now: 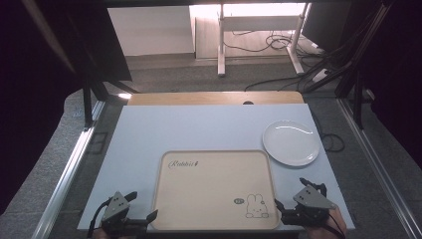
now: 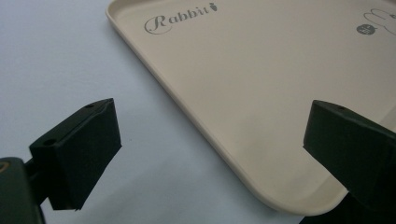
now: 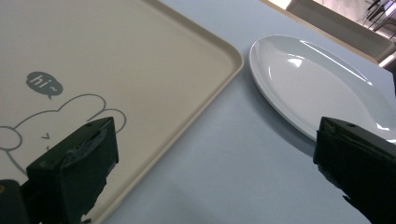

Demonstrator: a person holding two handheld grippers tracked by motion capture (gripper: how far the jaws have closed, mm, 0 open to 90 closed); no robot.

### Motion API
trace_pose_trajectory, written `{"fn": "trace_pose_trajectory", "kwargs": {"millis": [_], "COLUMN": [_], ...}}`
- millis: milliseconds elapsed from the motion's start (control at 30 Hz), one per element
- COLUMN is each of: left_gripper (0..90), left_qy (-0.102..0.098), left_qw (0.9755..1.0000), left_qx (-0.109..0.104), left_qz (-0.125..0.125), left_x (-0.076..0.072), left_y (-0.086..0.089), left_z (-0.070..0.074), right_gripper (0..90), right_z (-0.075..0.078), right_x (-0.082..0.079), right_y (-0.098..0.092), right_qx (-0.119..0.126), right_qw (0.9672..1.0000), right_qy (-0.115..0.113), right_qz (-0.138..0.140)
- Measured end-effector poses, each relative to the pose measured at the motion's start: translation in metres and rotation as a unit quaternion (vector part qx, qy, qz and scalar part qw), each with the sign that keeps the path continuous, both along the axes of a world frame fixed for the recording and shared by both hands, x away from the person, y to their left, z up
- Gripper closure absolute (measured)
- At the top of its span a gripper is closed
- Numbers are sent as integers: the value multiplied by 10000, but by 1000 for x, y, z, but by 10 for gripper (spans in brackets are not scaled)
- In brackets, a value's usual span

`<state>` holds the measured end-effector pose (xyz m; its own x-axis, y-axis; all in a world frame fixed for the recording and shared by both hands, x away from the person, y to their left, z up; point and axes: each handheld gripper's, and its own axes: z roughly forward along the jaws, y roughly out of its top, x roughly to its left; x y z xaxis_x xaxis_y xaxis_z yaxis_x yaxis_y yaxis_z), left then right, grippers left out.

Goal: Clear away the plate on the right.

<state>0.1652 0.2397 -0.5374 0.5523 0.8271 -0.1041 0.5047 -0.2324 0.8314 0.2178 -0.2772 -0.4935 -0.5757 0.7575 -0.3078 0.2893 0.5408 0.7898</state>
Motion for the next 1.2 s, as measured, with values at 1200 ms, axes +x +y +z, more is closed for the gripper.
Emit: {"fn": "trace_pose_trajectory", "kwargs": {"millis": [1200], "left_gripper": [35], "left_qy": [12], "left_qw": [10000], "left_qx": [0], "left_qz": [12], "left_x": [0], "left_y": [0], "left_z": [0], "right_gripper": [0], "right_z": [13], "right_x": [32], "right_y": [-1], "right_qx": [-497], "right_qw": [9980], "right_qy": [-159], "right_qz": [-368]}}
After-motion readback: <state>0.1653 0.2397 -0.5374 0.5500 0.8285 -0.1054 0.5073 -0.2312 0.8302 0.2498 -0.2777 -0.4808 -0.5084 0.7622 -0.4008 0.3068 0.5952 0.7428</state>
